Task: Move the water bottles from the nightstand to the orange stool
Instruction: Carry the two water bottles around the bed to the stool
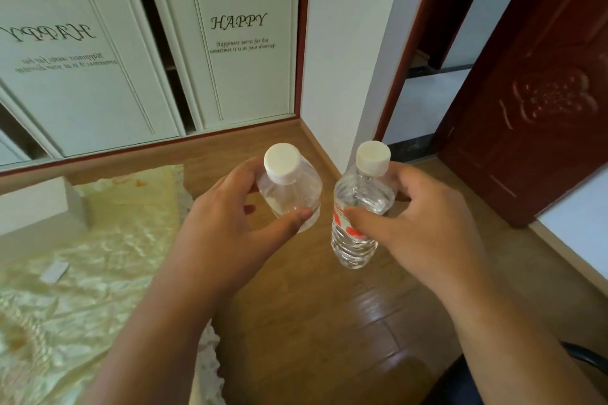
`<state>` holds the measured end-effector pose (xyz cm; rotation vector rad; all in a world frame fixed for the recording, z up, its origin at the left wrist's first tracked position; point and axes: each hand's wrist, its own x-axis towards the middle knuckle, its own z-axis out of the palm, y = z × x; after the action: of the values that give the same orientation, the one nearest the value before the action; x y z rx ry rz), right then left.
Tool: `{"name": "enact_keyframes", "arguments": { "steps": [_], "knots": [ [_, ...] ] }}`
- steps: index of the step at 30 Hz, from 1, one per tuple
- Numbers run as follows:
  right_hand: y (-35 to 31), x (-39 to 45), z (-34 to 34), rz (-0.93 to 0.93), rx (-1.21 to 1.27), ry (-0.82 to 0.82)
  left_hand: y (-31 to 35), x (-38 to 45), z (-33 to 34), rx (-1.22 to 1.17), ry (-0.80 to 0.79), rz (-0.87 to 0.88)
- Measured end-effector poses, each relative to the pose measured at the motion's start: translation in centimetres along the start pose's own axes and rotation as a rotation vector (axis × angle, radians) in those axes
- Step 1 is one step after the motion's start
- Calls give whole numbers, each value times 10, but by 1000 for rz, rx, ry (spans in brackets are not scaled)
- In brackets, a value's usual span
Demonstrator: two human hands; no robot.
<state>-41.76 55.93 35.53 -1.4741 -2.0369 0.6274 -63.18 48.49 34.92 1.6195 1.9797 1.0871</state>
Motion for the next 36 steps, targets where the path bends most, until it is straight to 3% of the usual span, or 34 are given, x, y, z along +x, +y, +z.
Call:
{"name": "enact_keyframes", "arguments": {
  "steps": [5, 22, 36],
  "knots": [
    [-19, 16, 25, -19, -9, 4, -25, 15, -20, 0, 14, -28],
    [-43, 124, 105, -157, 148, -213, -81, 53, -58, 85, 172, -260],
    [-10, 307, 76, -303, 167, -254, -43, 200, -3, 161, 267, -340]
  ]
}}
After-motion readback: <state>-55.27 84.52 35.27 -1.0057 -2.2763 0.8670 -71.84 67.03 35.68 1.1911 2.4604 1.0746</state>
